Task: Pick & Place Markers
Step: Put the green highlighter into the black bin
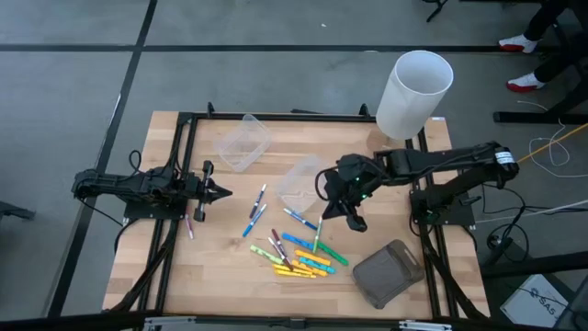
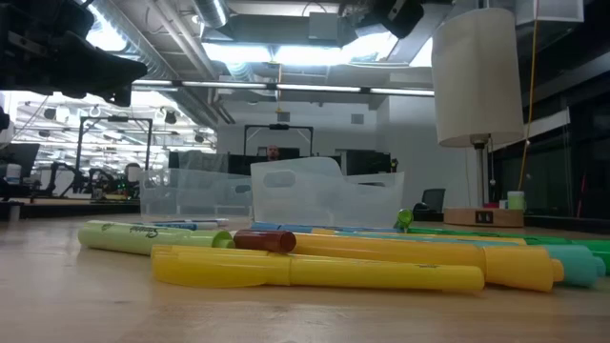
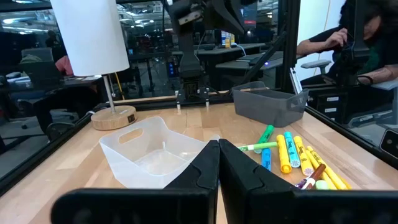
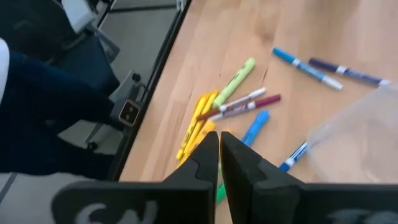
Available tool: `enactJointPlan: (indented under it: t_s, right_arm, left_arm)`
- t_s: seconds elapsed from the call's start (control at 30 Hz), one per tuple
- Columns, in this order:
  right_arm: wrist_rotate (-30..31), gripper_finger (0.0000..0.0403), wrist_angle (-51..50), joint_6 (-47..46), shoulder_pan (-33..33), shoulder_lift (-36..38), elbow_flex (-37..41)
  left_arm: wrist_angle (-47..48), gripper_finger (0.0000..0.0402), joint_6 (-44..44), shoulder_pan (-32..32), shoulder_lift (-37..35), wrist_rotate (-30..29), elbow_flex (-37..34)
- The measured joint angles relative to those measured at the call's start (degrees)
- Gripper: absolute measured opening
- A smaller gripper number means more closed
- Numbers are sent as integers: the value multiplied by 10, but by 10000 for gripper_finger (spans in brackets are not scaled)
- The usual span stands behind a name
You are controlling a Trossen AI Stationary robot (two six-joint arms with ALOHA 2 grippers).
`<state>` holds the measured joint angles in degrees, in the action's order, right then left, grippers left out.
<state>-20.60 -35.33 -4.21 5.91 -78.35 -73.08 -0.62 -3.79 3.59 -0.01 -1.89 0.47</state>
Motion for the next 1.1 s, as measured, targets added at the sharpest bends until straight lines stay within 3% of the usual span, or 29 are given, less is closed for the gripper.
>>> enactJointPlan:
  t_s: [0.3, 0.53, 0.83, 1.1]
  right_arm:
    - [1, 19, -23, -86, 28, -19, 0]
    - [43, 19, -28, -261, 51, -55, 0]
    - [45, 19, -33, -440, 76, -100, 0]
    - [58, 19, -40, -484, 111, -142, 0]
  left_arm:
    - [0, 4, 0, 0, 0, 0, 0]
    - [0, 4, 0, 0, 0, 0, 0]
    - [0, 4, 0, 0, 0, 0, 0]
    - [0, 4, 0, 0, 0, 0, 0]
